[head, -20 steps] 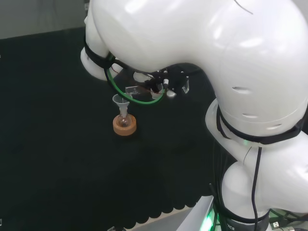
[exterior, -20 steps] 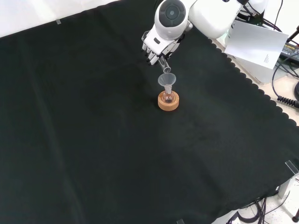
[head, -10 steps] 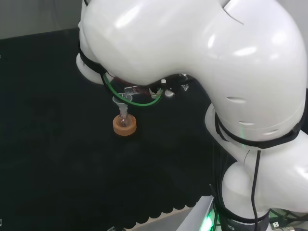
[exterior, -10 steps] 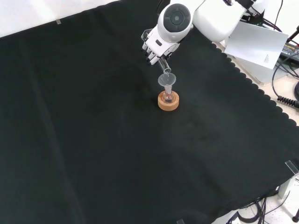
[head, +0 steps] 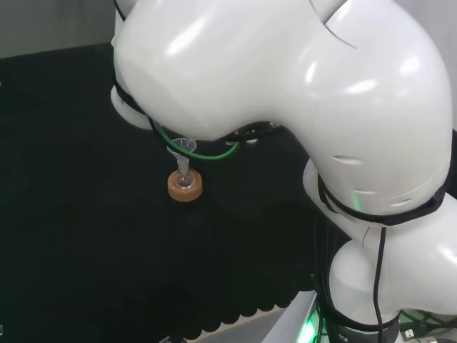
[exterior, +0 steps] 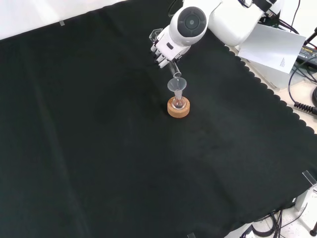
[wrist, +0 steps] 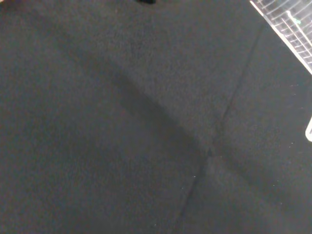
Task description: Pour the water from the graduated cylinder into the round-bottom flask.
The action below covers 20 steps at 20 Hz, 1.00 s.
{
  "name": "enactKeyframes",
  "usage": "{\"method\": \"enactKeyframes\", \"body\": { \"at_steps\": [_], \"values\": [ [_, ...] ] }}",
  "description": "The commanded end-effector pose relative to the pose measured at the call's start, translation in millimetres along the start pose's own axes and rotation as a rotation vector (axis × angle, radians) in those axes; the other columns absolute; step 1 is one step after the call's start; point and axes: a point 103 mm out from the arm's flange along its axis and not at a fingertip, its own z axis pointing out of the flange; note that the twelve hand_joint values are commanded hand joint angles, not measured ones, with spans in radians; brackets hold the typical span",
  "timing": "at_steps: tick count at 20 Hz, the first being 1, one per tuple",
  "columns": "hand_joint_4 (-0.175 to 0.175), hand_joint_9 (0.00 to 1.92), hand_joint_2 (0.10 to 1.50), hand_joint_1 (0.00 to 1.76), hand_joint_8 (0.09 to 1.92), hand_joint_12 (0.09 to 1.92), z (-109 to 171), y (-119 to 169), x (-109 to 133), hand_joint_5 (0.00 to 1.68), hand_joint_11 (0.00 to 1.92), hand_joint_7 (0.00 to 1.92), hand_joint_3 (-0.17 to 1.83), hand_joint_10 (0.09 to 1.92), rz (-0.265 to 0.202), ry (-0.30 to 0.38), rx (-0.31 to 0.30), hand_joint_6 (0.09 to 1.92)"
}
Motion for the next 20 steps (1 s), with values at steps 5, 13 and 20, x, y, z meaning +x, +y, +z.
{"method": "enactKeyframes", "body": {
  "at_steps": [5, 13, 20],
  "values": [
    [-0.175, 1.44, 0.97, 1.15, 0.28, 0.71, -1.8, -0.5, -1.5, 0.97, 1.25, 1.27, 0.33, 0.09, 0.018, -0.063, 0.013, 1.08],
    [-0.175, 1.44, 0.93, 1.15, 0.27, 0.71, -5.4, 1.5, 2.5, 0.97, 1.25, 1.27, 0.42, 0.09, 0.020, -0.098, 0.020, 1.10],
    [-0.175, 1.44, 0.92, 1.15, 0.27, 0.71, -10.8, 4.3, 2.8, 0.97, 1.25, 1.27, 0.43, 0.09, 0.023, -0.126, 0.034, 1.10]
  ]
}}
